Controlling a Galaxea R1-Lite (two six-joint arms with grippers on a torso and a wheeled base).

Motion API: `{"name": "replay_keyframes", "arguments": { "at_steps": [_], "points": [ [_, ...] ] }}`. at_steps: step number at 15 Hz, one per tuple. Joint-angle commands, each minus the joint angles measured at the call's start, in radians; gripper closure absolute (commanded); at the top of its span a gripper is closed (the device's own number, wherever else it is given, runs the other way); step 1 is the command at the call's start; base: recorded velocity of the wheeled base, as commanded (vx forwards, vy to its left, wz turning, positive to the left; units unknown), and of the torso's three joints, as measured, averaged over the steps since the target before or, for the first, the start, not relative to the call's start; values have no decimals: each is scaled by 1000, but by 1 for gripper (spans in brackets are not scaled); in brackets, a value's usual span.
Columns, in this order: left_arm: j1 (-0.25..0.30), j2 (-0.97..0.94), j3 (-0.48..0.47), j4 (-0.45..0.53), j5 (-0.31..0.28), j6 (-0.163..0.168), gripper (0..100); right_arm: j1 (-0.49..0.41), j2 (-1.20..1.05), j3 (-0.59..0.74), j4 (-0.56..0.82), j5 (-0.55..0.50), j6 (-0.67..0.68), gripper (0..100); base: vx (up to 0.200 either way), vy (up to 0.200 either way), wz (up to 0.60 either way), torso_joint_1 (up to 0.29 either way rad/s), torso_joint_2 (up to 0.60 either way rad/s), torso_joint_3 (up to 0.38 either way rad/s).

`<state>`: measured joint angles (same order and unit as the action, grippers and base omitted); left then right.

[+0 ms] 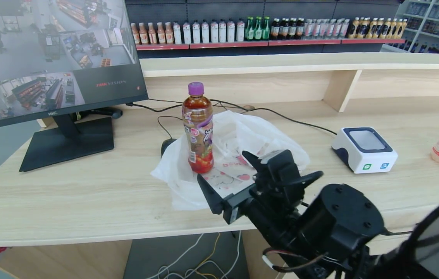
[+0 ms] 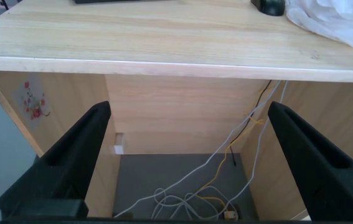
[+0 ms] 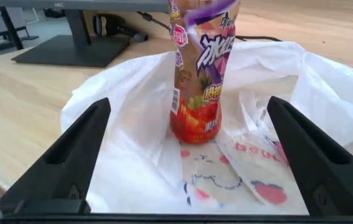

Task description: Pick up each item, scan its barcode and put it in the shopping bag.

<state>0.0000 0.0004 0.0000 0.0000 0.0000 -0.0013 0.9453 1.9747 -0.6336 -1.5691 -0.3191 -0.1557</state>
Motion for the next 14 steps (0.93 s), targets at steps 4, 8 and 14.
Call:
{"name": "replay_keyframes", "arguments": {
  "at_steps": [4, 8, 14],
  "points": [
    [0, 0, 0, 0, 0, 0, 0, 35, -313, 301, -2, 5, 42, 0, 0, 0, 0, 0, 0, 0],
    [0, 0, 0, 0, 0, 0, 0, 69, -381, 454, -2, 6, 48, 0, 0, 0, 0, 0, 0, 0],
    [-2, 0, 0, 0, -2, 1, 0, 72, -435, 489, -2, 84, 113, 0, 0, 0, 0, 0, 0, 0]
  ]
}}
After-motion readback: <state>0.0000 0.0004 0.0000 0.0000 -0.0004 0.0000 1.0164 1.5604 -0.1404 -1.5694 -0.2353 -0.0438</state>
